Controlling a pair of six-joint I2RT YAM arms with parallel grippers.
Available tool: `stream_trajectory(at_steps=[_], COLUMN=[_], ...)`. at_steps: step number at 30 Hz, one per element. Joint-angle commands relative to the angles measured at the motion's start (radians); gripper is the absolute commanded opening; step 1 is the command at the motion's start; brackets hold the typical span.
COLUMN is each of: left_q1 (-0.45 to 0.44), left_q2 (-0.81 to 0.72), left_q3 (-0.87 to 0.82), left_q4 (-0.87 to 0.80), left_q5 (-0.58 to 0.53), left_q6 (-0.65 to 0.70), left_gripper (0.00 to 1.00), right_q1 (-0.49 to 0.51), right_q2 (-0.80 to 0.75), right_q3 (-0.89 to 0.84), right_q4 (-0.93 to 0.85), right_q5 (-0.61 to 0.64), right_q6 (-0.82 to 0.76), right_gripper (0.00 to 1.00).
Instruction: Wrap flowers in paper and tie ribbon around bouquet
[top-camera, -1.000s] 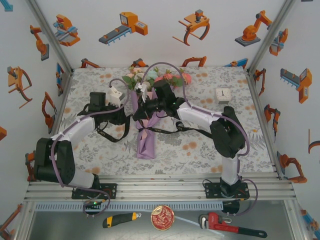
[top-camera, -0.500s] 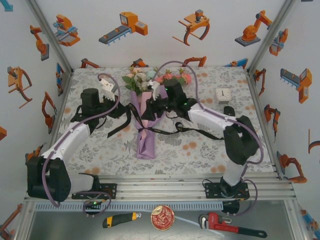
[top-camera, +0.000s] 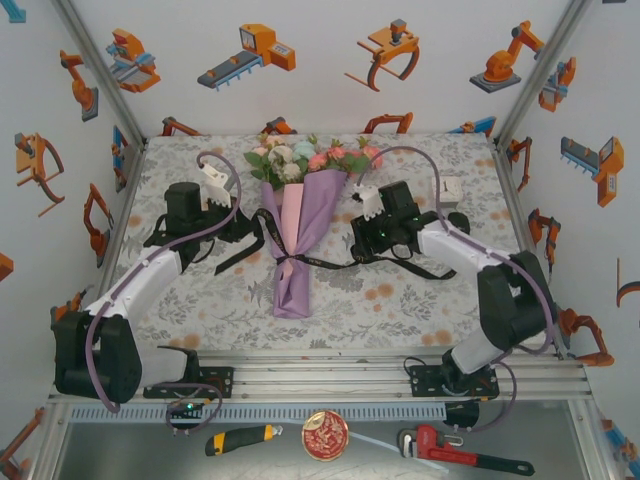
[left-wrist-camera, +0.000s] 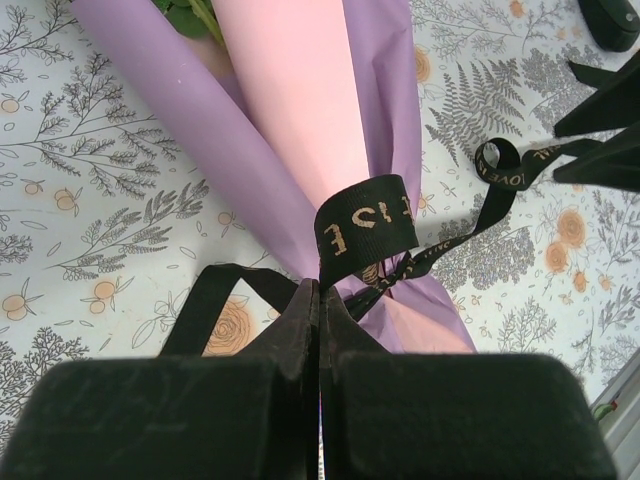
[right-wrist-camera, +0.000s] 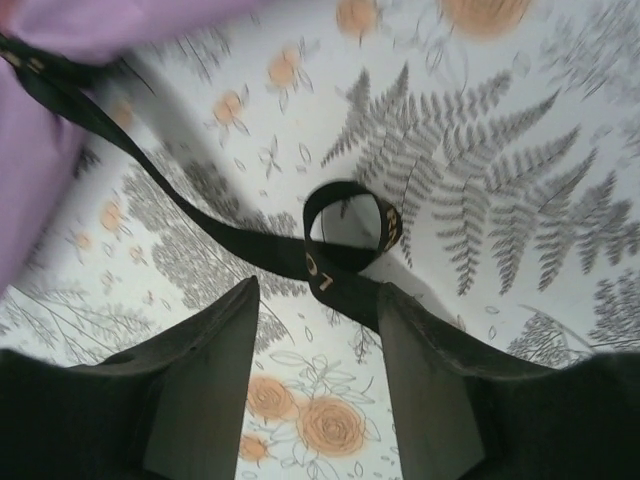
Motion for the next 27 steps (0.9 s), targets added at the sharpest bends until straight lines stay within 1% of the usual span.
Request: stream_trajectory(at_steps=[1, 2, 4, 6, 7, 8, 10, 11, 14, 16, 18, 21, 23, 27], left_q1=[-0.006, -0.006, -0.006, -0.006, -0.007, -0.006, -0.006, -0.006, -0.006, -0.006, -0.006, -0.006, -0.007, -0.007], left_q2=[0.005, 0.005, 0.003, 0.0, -0.003, -0.005, -0.007, -0.007, -0.015, -0.025, -0.033, -0.039, -0.041, -0.044], left_q3=[0.027, 0.03, 0.032, 0.032, 0.032, 0.03, 0.026, 0.026, 0.026, 0.024, 0.021, 0.015, 0.014, 0.004], left_q4=[-0.008, -0.01, -0.016, -0.022, -0.025, -0.026, -0.029, -0.029, -0.039, -0.041, -0.04, -0.036, -0.033, -0.012], left_q5=[-0.002, -0.004, -0.01, -0.012, -0.015, -0.016, -0.02, -0.021, -0.02, -0.021, -0.023, -0.029, -0.03, -0.025], left_q6=[-0.013, -0.014, -0.011, -0.009, -0.008, -0.007, -0.008, -0.008, -0.009, -0.014, -0.017, -0.019, -0.02, -0.038], left_gripper=[0.0, 0.0, 0.0, 0.0, 0.0, 0.0, 0.0, 0.0, 0.0, 0.0, 0.0, 0.0, 0.0, 0.0], right_q1=[0.006, 0.005, 0.005, 0.005, 0.005, 0.005, 0.005, 0.005, 0.005, 0.007, 0.017, 0.076, 0.12, 0.19], right_q2=[0.076, 0.096, 0.134, 0.157, 0.166, 0.176, 0.206, 0.211, 0.174, 0.133, 0.089, 0.041, 0.034, 0.083], right_q3=[0.081, 0.09, 0.109, 0.124, 0.128, 0.133, 0.153, 0.168, 0.211, 0.233, 0.239, 0.233, 0.234, 0.263], right_q4=[-0.079, -0.069, -0.05, -0.038, -0.029, -0.021, -0.018, -0.023, -0.029, -0.027, 0.009, 0.076, 0.131, 0.296], right_q5=[0.017, 0.012, 0.007, 0.002, 0.003, 0.002, -0.008, -0.014, -0.041, -0.099, -0.189, -0.3, -0.335, -0.367], right_q6=[-0.007, 0.003, 0.032, 0.038, 0.037, 0.036, 0.028, 0.027, 0.026, 0.029, 0.068, 0.09, 0.103, 0.21], right_gripper=[0.45, 0.44, 0.39, 0.37, 0.34, 0.26, 0.06, 0.0, 0.0, 0.0, 0.0, 0.0, 0.0, 0.0])
